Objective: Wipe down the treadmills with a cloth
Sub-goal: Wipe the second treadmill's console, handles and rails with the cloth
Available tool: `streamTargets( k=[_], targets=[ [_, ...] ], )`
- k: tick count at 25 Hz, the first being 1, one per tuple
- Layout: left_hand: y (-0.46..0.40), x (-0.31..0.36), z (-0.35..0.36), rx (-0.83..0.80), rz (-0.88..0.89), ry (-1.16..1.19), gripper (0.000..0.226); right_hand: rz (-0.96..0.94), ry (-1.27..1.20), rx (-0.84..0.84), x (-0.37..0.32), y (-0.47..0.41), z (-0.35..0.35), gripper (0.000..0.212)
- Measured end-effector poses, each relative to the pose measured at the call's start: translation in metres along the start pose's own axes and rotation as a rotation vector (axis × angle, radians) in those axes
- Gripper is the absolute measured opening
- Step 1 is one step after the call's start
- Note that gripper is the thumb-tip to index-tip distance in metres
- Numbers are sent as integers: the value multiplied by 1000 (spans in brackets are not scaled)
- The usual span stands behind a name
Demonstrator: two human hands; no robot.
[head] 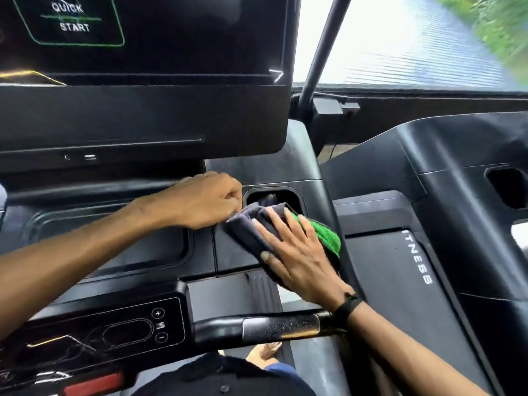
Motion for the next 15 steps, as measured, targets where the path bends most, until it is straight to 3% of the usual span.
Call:
streamTargets(
  k=[3, 6, 11, 13, 15],
  targets=[
    [-7, -9, 5, -38, 25, -163, 10, 18, 20, 7, 46, 14, 1, 50],
    [-15, -22, 11, -92, 49, -353, 22, 58, 14, 11, 26, -4, 0, 44],
    [-26, -26, 16, -221, 49, -498, 42, -27, -91, -253, -1, -55, -9, 44],
    [-31, -25, 15, -237, 32, -478, 45, -108, -63, -316, -3, -63, -12, 38],
    [-36, -24, 13, -253, -9, -442, 48, -63, -85, -333, -3, -68, -13, 35]
  ],
)
Point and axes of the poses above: each hand's wrist, its own y-axis away from the middle knuckle, its own z-axis out of the palm, x = y × z, the point moved 3 cm from there along -y, towards the middle knuckle, and after that the axes turned 7 degrees about y, right-handed, at the moved point
